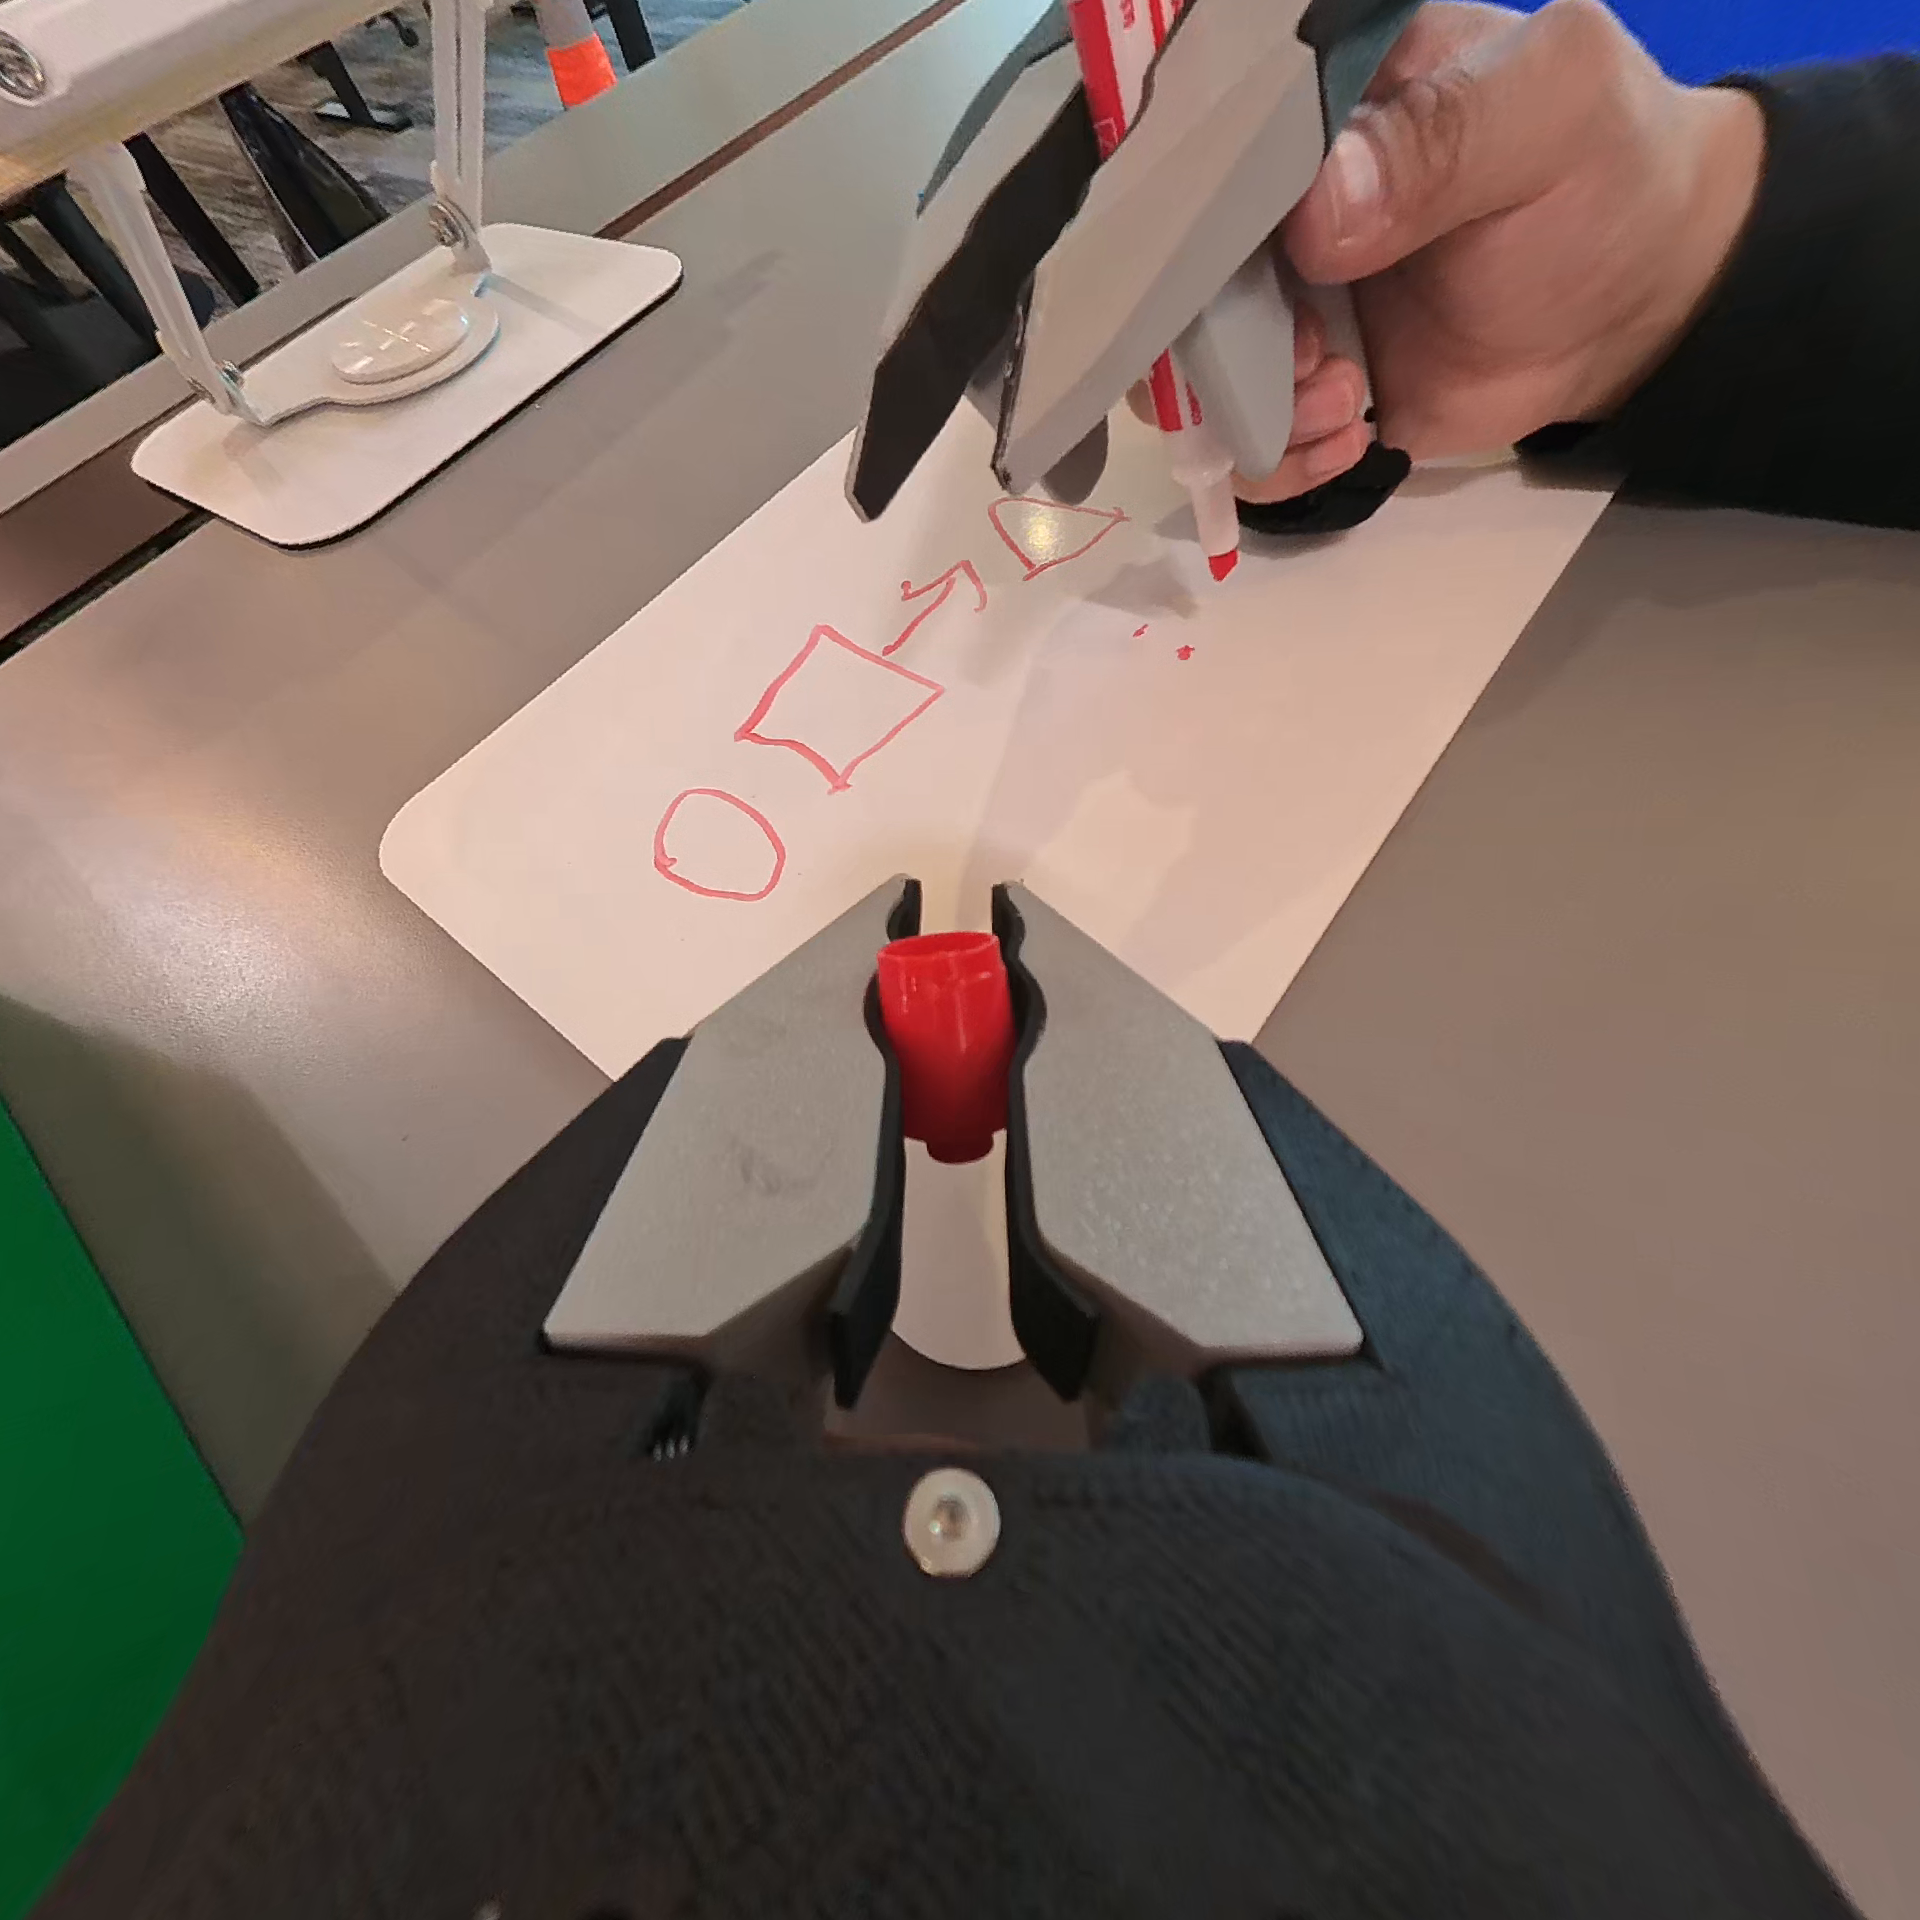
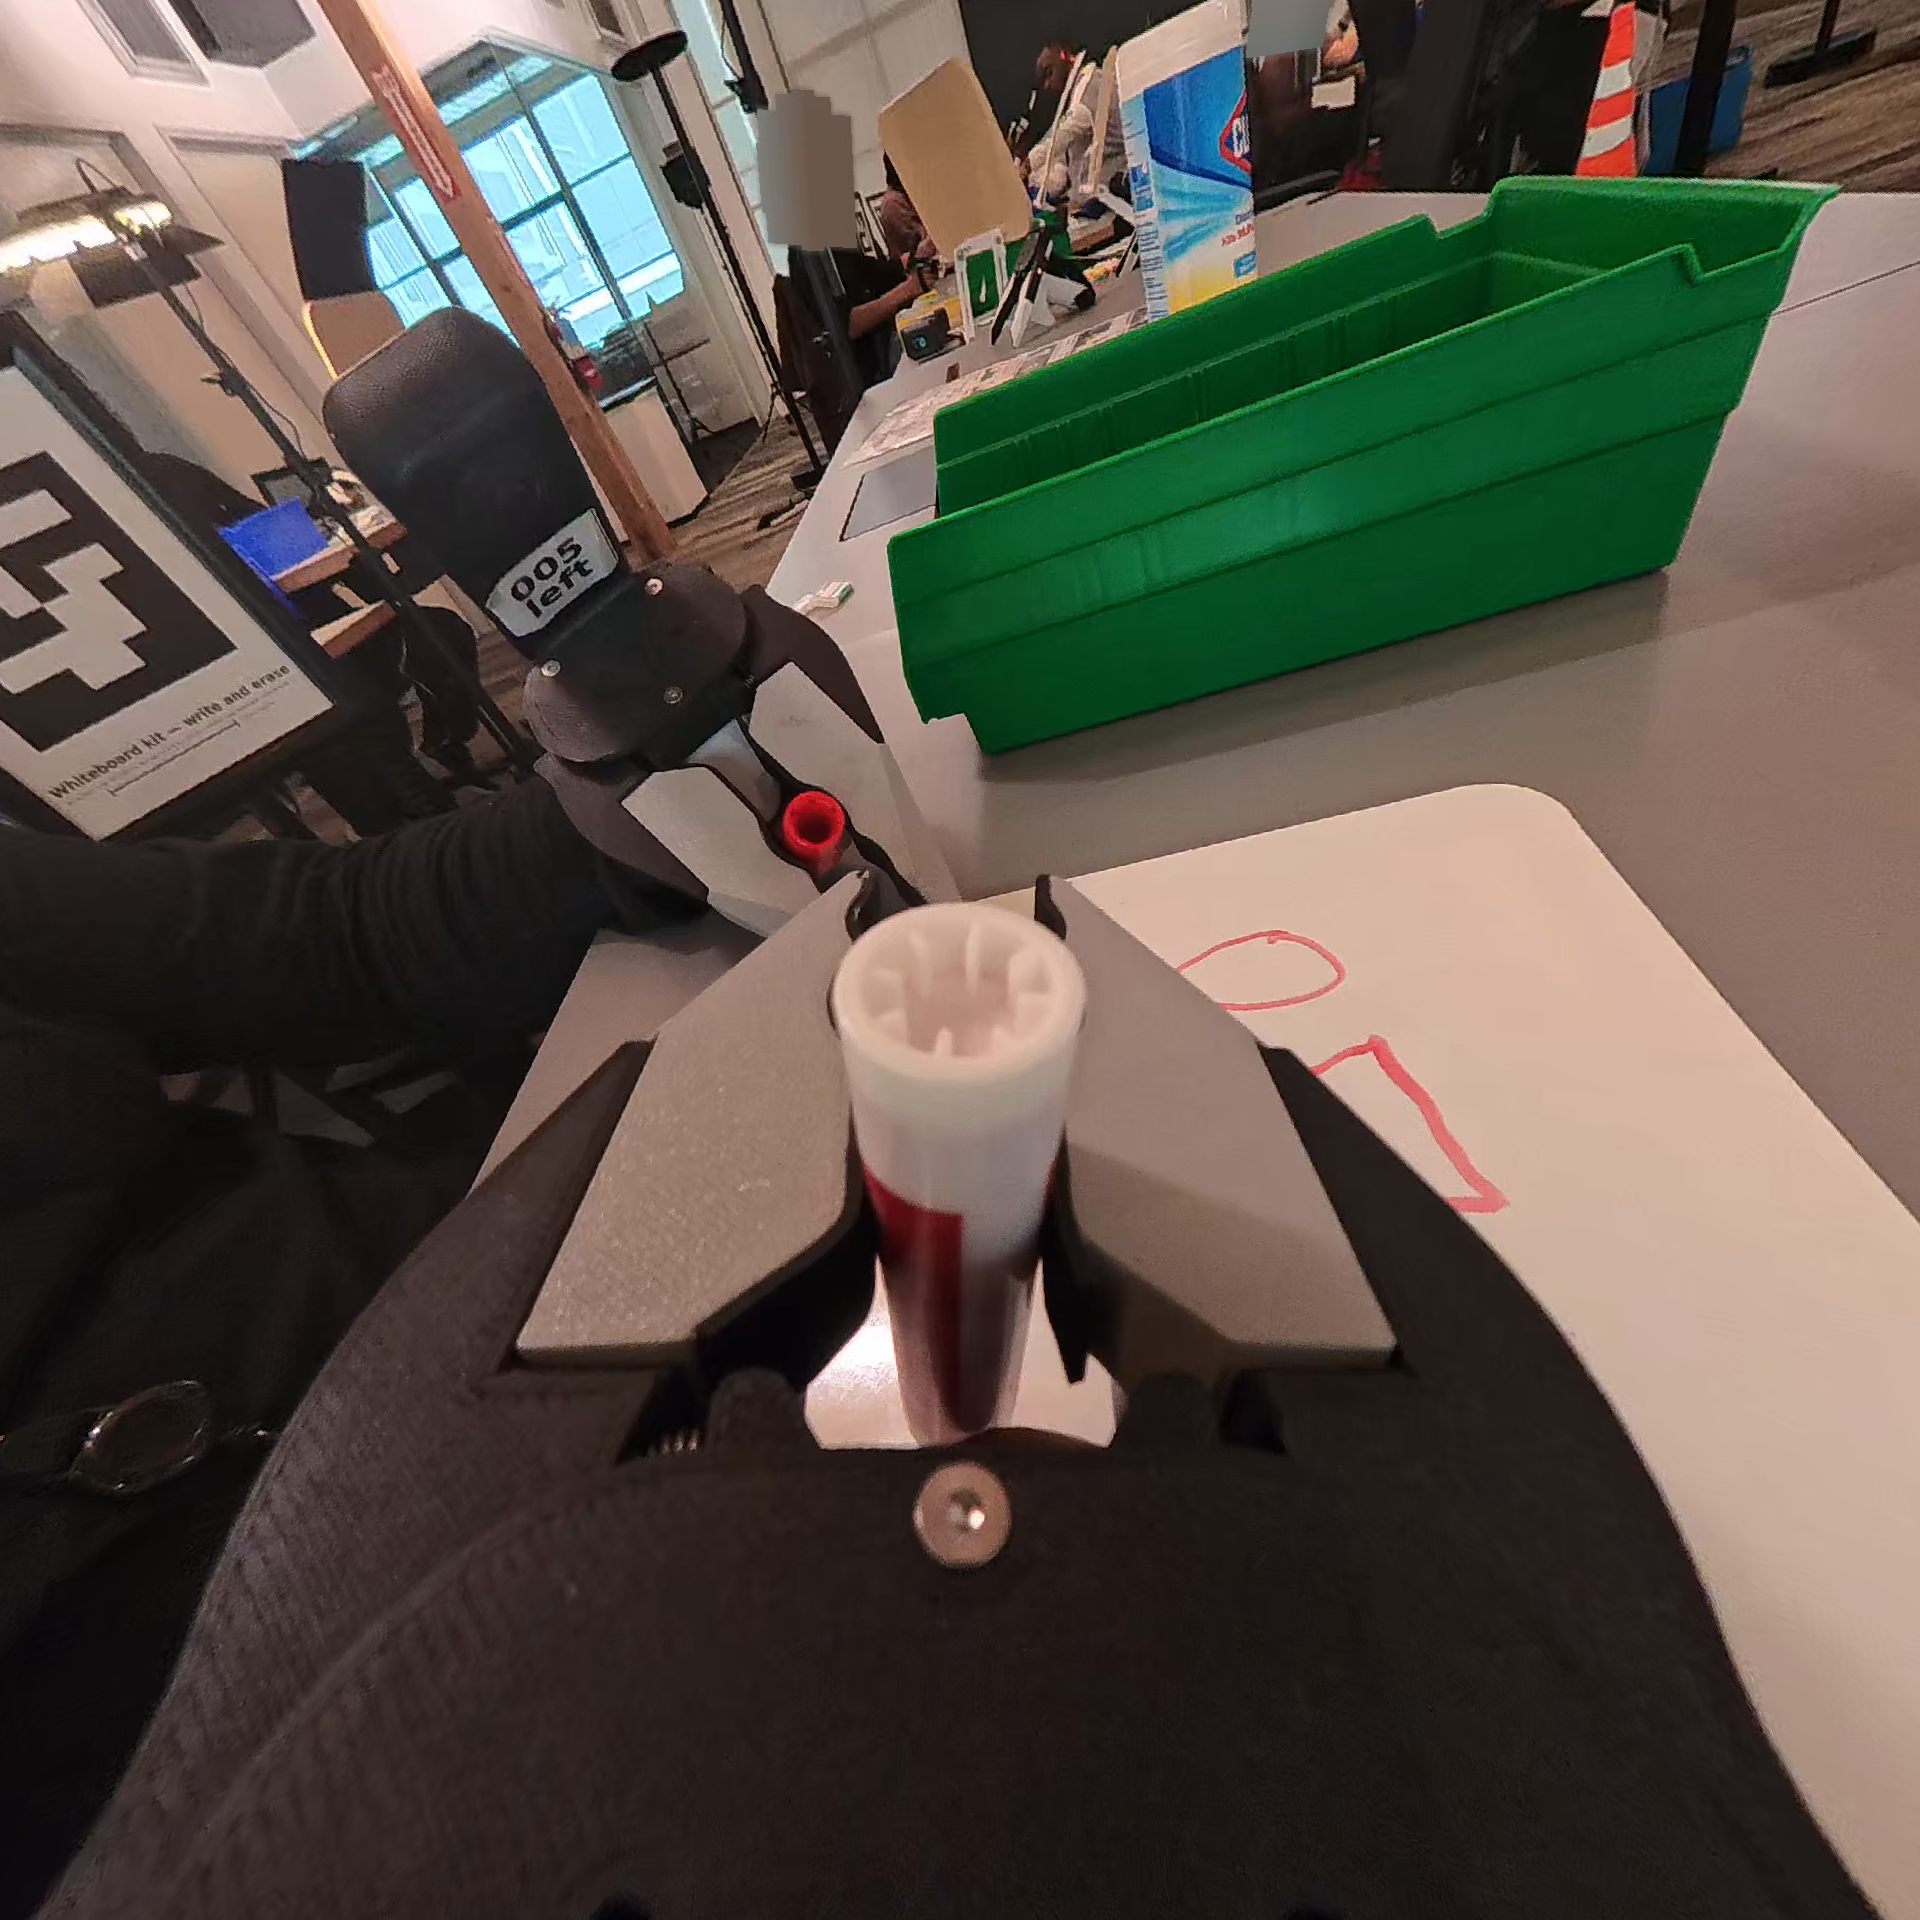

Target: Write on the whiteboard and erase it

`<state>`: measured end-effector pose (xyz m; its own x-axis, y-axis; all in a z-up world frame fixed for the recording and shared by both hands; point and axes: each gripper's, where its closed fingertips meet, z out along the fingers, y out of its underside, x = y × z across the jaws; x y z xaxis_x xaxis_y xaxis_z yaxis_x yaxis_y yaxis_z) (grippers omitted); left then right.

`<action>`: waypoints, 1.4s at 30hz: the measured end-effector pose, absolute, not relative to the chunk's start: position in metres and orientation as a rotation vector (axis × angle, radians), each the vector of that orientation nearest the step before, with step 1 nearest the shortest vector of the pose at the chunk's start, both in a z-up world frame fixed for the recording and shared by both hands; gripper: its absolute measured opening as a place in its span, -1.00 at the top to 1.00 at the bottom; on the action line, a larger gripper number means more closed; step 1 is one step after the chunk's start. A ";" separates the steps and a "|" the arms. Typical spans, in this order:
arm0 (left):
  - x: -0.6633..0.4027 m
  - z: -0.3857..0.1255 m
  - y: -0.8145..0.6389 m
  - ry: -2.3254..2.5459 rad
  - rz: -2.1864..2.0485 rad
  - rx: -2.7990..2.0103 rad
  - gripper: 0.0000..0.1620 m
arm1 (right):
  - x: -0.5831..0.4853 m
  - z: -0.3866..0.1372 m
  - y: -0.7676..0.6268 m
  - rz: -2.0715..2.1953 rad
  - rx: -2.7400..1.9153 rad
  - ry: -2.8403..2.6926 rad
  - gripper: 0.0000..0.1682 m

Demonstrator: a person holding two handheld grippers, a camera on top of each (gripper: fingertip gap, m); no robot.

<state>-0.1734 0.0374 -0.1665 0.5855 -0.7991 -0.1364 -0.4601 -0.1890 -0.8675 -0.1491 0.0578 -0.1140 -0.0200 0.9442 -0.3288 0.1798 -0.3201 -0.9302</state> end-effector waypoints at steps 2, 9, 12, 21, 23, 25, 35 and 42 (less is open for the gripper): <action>-0.173 -0.166 0.037 1.019 -0.442 -1.833 0.86 | -0.150 -0.115 0.058 1.415 -1.567 -1.198 0.67; -0.172 -0.172 0.041 1.035 -0.408 -1.868 0.86 | -0.146 -0.106 0.062 1.380 -1.545 -1.166 0.67; -0.171 -0.174 0.041 1.057 -0.372 -1.861 0.86 | -0.145 -0.105 0.064 1.396 -1.548 -1.139 0.67; -0.172 -0.172 0.042 1.041 -0.351 -1.846 0.86 | -0.149 -0.102 0.062 1.383 -1.540 -1.141 0.68; -0.173 -0.170 0.043 1.025 -0.352 -1.840 0.86 | -0.148 -0.107 0.070 1.322 -1.597 -1.111 0.67; -0.176 -0.167 0.045 0.996 -0.356 -1.837 0.86 | -0.146 -0.107 0.074 1.325 -1.609 -1.089 0.67; -0.176 -0.167 0.045 0.978 -0.426 -1.857 0.86 | -0.144 -0.098 0.075 1.403 -1.590 -1.029 0.67; -0.170 -0.169 0.043 1.017 -0.424 -1.854 0.86 | -0.148 -0.103 0.069 1.391 -1.595 -1.070 0.67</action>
